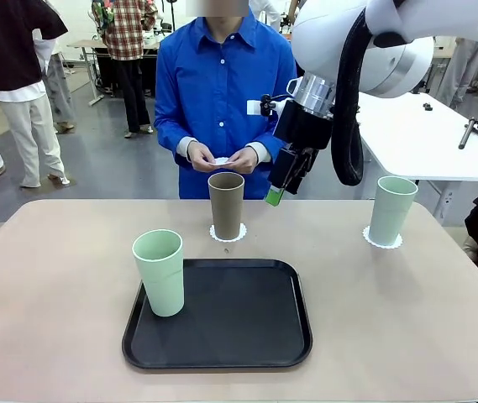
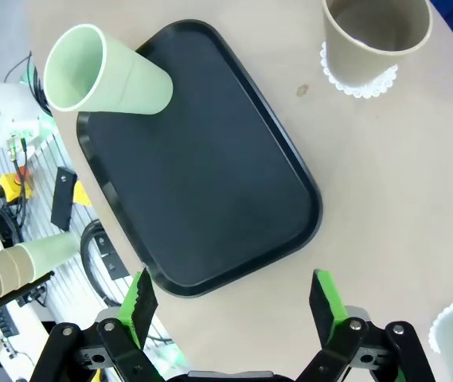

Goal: Place coasters on the table and set cups on them.
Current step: Take one Reusable plastic cup from the Flat Tray and place it on a coaster set by the human.

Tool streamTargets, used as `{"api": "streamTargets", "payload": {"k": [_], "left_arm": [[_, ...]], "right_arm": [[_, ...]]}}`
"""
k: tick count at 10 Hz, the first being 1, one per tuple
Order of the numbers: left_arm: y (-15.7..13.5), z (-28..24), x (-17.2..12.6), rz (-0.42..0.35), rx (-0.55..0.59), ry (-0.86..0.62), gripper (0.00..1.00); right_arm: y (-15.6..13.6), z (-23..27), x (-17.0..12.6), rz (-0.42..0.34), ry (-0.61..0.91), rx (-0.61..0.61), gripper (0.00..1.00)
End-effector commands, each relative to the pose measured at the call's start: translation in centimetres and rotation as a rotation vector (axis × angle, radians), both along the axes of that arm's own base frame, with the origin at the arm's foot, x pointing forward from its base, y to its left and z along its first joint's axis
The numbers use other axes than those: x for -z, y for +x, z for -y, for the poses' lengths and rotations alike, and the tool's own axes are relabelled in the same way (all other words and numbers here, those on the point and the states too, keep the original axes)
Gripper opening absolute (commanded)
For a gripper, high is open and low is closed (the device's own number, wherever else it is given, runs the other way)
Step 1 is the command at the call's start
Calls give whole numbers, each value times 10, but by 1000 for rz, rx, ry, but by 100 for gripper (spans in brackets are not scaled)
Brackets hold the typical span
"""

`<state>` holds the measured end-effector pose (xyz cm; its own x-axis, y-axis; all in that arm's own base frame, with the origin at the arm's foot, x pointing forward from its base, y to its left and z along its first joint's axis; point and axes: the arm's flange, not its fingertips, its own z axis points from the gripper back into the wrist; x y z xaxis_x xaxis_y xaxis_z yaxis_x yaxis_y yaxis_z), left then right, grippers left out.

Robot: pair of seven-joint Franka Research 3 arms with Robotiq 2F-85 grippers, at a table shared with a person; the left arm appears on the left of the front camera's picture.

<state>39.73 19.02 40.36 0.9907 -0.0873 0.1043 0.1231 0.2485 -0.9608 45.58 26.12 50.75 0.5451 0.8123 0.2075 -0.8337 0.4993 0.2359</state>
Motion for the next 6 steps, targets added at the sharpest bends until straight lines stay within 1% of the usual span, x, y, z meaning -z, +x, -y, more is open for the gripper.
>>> {"api": "streamTargets", "payload": {"k": [1,5,6], "left_arm": [[-1,0,-2,7,-4,-7,100],[-1,0,-2,7,-4,-7,100],[-1,0,-2,7,-4,-7,100]], "right_arm": [[-2,-1,5,14,0,5,100],[-2,-1,5,14,0,5,100],[0,0,0,0,0,0,100]]}}
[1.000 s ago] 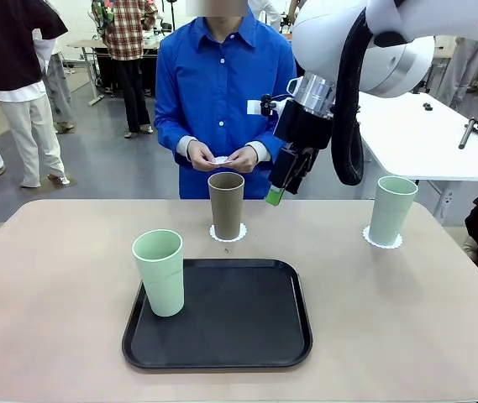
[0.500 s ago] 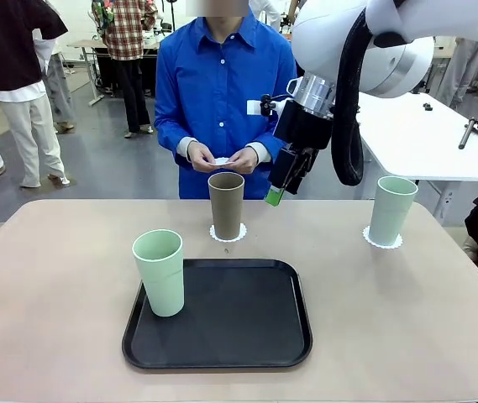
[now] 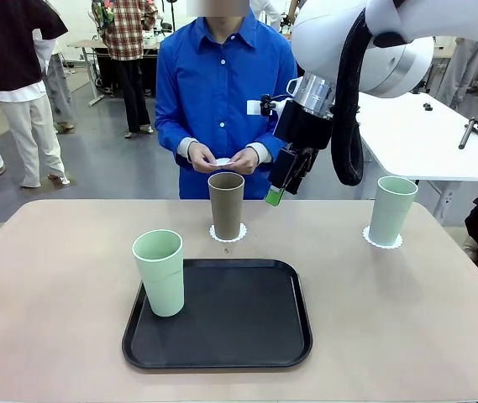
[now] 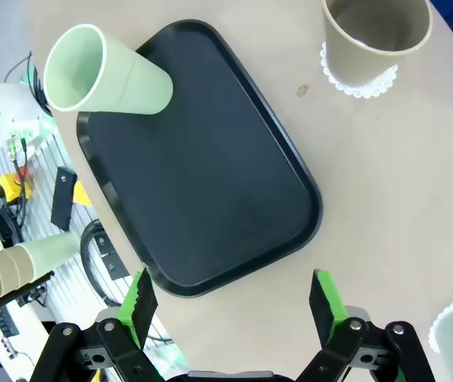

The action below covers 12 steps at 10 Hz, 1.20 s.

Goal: Place coasters on the table and set cups on them.
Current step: Take one Reusable plastic cup from the Flat Tray and place it on a coaster set by the human.

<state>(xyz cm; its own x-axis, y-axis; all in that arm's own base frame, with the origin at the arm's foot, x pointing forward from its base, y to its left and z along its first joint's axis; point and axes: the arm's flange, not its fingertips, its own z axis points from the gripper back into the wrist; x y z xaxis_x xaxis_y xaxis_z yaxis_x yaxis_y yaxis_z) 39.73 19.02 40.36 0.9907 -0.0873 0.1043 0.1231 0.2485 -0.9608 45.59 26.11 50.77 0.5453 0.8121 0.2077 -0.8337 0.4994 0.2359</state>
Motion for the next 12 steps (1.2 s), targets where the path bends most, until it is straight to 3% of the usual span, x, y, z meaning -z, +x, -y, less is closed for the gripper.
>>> {"api": "streamTargets", "payload": {"k": [1,6,8,10,12], "left_arm": [[-1,0,-2,7,-4,-7,100],[-1,0,-2,7,-4,-7,100],[-1,0,-2,7,-4,-7,100],[-1,0,-2,7,-4,-7,100],[-1,0,-2,7,-4,-7,100]], "right_arm": [[-12,19,-1,-27,-16,124,100],[-53,126,4,-114,-219,580,100],[-66,169,6,-131,-231,716,100],[-69,200,14,-138,-250,779,100],[-66,198,9,-135,-233,744,100]]}}
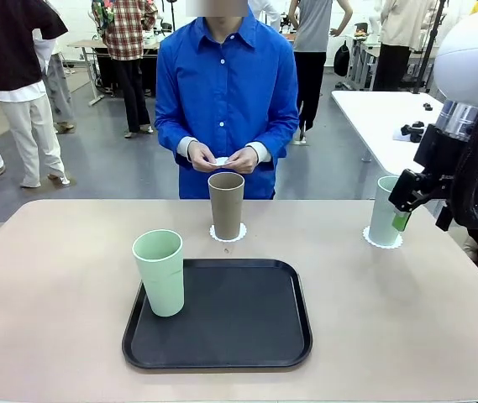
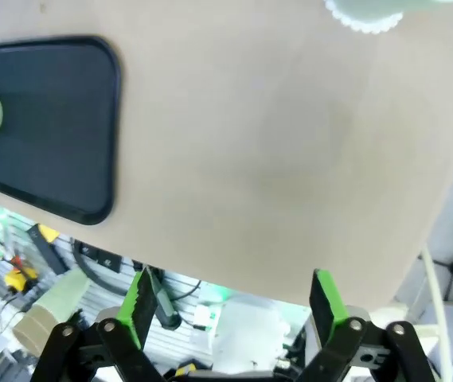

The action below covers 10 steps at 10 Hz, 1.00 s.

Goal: Place coasters on the table and set cups on them.
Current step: Take one Reusable plastic cup from the Flat Tray and place it on a coaster set by the human.

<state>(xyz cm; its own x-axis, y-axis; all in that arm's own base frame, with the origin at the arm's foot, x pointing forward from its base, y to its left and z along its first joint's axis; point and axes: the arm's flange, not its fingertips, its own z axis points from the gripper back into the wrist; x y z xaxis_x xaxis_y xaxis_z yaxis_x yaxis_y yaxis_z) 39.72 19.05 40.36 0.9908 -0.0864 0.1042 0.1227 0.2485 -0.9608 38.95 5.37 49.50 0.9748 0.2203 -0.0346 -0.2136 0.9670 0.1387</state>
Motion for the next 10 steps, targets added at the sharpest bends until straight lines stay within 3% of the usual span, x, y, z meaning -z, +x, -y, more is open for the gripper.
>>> {"api": "streamTargets", "payload": {"k": [1,4,6,10], "left_arm": [[-1,0,-2,7,-3,-7,100],[-1,0,-2,7,-3,-7,100],[-1,0,-2,7,-3,-7,100],[-1,0,-2,7,-3,-7,100]], "right_arm": [[0,-9,-3,7,-5,-19,100],[0,-6,-1,3,-1,-15,100],[12,41,-8,-42,334,-3,100],[4,201,9,-91,886,83,100]]}}
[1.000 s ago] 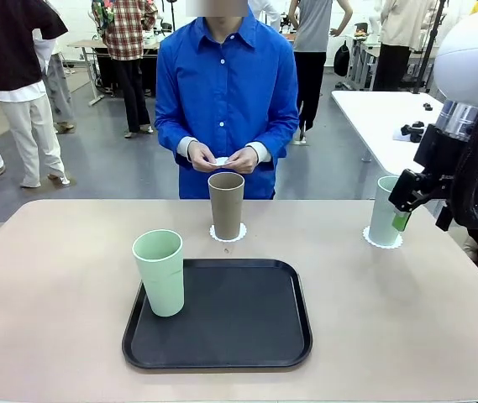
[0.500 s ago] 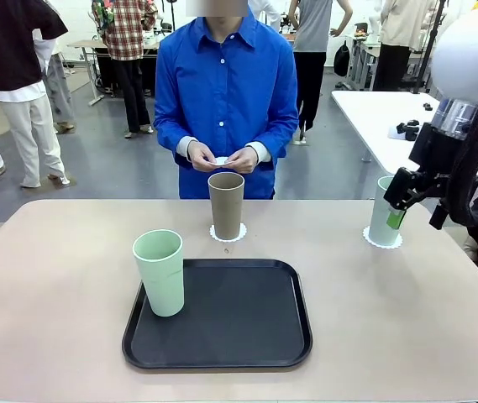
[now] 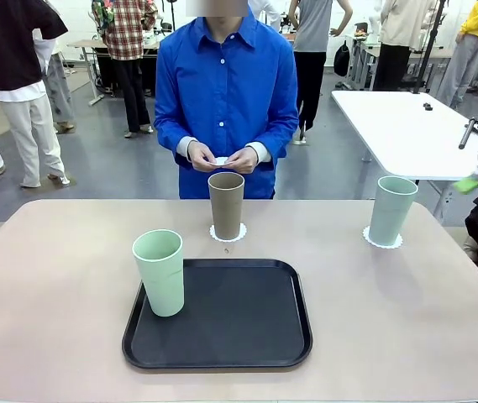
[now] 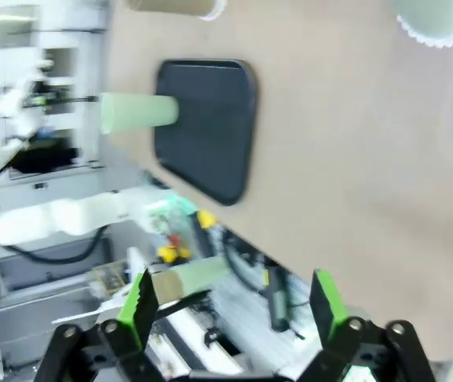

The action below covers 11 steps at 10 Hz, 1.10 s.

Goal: Place coasters on the table and set cups on them.
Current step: Take one Reusable plastic cup from the Flat Tray and place it on a coaster set by the human.

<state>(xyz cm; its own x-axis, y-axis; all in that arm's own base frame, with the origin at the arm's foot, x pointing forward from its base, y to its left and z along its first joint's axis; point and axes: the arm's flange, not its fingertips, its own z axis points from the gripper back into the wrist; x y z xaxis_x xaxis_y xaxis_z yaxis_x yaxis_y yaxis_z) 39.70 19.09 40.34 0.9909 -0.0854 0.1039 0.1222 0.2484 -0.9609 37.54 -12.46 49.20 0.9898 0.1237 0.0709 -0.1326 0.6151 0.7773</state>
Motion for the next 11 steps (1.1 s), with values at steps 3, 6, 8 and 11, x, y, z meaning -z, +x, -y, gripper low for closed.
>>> {"api": "streamTargets", "payload": {"k": [3,6,8,11], "left_arm": [[0,1,-2,7,-2,-7,100],[0,1,-2,7,-2,-7,100],[0,1,-2,7,-2,-7,100],[0,1,-2,7,-2,-7,100]], "right_arm": [[-21,107,49,-19,415,62,100],[-45,144,90,19,594,110,100],[-45,150,102,22,638,171,100],[-44,150,105,-16,571,334,100]]}}
